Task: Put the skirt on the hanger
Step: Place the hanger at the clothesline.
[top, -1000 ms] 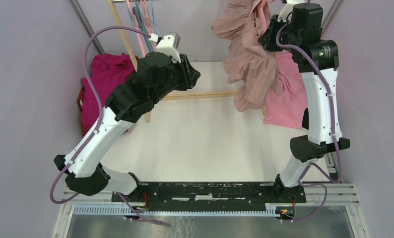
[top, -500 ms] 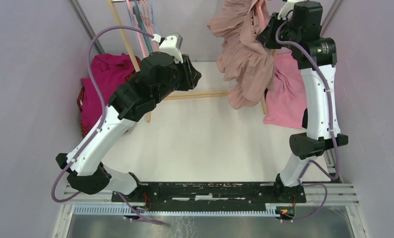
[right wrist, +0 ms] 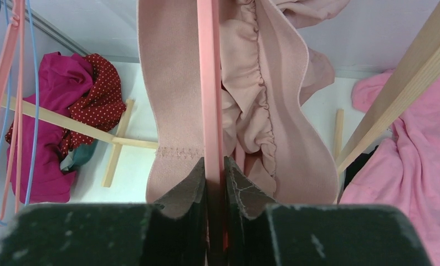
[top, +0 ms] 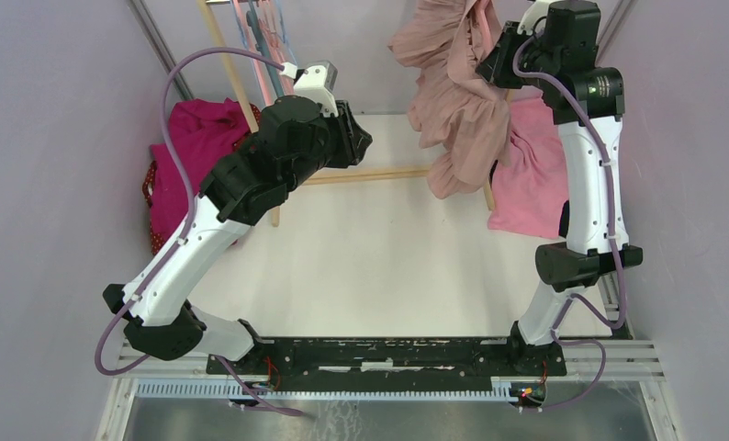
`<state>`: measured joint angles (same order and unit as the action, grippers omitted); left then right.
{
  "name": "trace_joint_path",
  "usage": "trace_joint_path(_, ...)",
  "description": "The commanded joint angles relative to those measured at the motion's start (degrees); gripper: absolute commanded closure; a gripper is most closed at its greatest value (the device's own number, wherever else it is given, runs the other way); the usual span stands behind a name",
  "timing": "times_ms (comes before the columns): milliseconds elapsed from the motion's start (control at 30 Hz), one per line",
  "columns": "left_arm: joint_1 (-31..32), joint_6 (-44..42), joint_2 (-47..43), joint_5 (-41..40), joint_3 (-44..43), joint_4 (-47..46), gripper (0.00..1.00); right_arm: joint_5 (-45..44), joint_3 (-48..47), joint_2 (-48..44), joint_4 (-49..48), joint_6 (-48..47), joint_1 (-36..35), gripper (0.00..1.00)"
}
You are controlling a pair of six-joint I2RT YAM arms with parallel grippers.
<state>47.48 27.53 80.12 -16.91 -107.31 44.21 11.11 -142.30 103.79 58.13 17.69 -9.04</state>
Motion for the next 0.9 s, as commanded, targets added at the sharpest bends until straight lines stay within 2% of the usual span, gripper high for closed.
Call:
trace_joint_path(0,0.15,-1.93,-0.06,-0.65,-2.42,-1.27,0.62,0.26,0.06,-1.01,0.13,1.09,0.84,0.77)
trace_joint_path(67,0.15,-2.04,-0.05,-0.63,-2.5,-1.31,0.62,0.34,-0.16,-1.33,0.27,1.24,1.03,0.71)
trace_joint_path(300,0.15,-2.0,-0.05,-0.34,-2.61,-1.32,0.62,1.48,-1.13,-1.96,0.18,1.44,1.39,0.68)
trace_joint_path(567,0.15,-1.88,-0.14,-0.32,-2.6,-1.22,0.62,2.63,-1.24,-3.68,-3.04,2.23,1.46,0.55)
trace_joint_path(867,0.15,-1.73,-0.49,-0.16,-2.54,-1.23,0.63,1.95,0.52,-7.52,-5.66,2.43,1.4,0.5)
